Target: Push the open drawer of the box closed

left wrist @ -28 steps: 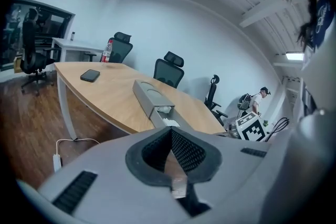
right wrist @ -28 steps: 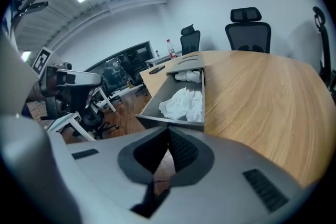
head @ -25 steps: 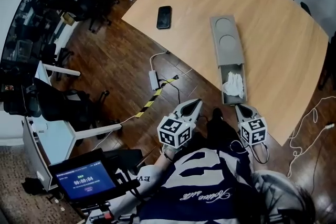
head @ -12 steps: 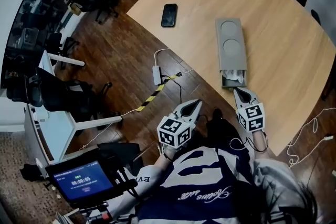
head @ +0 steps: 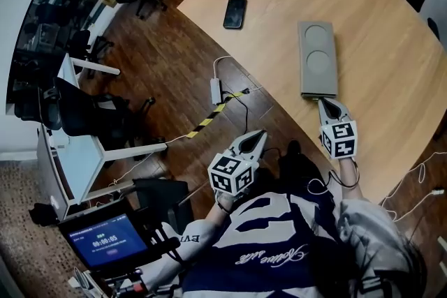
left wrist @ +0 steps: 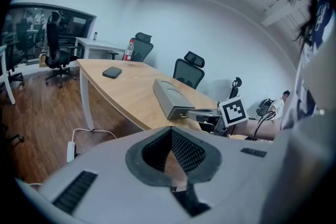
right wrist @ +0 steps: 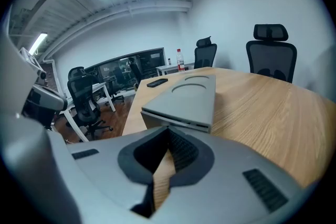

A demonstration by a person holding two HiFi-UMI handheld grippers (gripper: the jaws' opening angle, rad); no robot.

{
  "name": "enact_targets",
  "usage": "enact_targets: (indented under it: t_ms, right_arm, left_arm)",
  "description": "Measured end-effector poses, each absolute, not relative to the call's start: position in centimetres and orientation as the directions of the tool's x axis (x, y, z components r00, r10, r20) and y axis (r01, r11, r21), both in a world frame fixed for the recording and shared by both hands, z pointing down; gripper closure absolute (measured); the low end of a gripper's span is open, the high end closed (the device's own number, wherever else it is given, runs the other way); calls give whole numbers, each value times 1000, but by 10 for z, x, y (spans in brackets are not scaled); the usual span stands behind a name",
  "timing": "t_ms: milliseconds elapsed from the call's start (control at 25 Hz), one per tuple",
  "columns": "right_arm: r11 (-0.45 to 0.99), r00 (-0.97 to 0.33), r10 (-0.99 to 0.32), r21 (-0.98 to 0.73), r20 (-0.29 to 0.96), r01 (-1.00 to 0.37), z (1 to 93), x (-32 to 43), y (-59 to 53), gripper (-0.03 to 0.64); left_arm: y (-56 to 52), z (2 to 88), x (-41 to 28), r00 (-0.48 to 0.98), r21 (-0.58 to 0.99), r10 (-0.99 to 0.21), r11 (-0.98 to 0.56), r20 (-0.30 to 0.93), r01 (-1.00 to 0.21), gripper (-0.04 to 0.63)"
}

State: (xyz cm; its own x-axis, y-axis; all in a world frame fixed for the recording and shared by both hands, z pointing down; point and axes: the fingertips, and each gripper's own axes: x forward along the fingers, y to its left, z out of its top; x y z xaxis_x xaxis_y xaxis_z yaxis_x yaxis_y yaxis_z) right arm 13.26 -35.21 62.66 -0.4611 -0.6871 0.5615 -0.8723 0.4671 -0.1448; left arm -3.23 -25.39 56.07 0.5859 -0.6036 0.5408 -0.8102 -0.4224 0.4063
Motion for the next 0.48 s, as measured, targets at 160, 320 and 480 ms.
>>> enact_targets:
  t_ms: [160, 320, 480]
  right_arm:
    - [450, -452, -696, -151, 559, -880, 627, 133, -359, 620]
    - [415, -429, -712, -161, 556, -896, 624, 135, -356, 620]
    - [375, -444, -724, -240, 528, -896, 614, 134, -345, 620]
  left_arm:
    - [-253, 563, -36, 577, 415, -610, -403, 543, -816, 597]
    - [-250, 565, -36, 587, 424, -604, -408, 539, -809, 597]
    - [-246, 565, -30, 604, 432, -595, -423, 530, -796, 597]
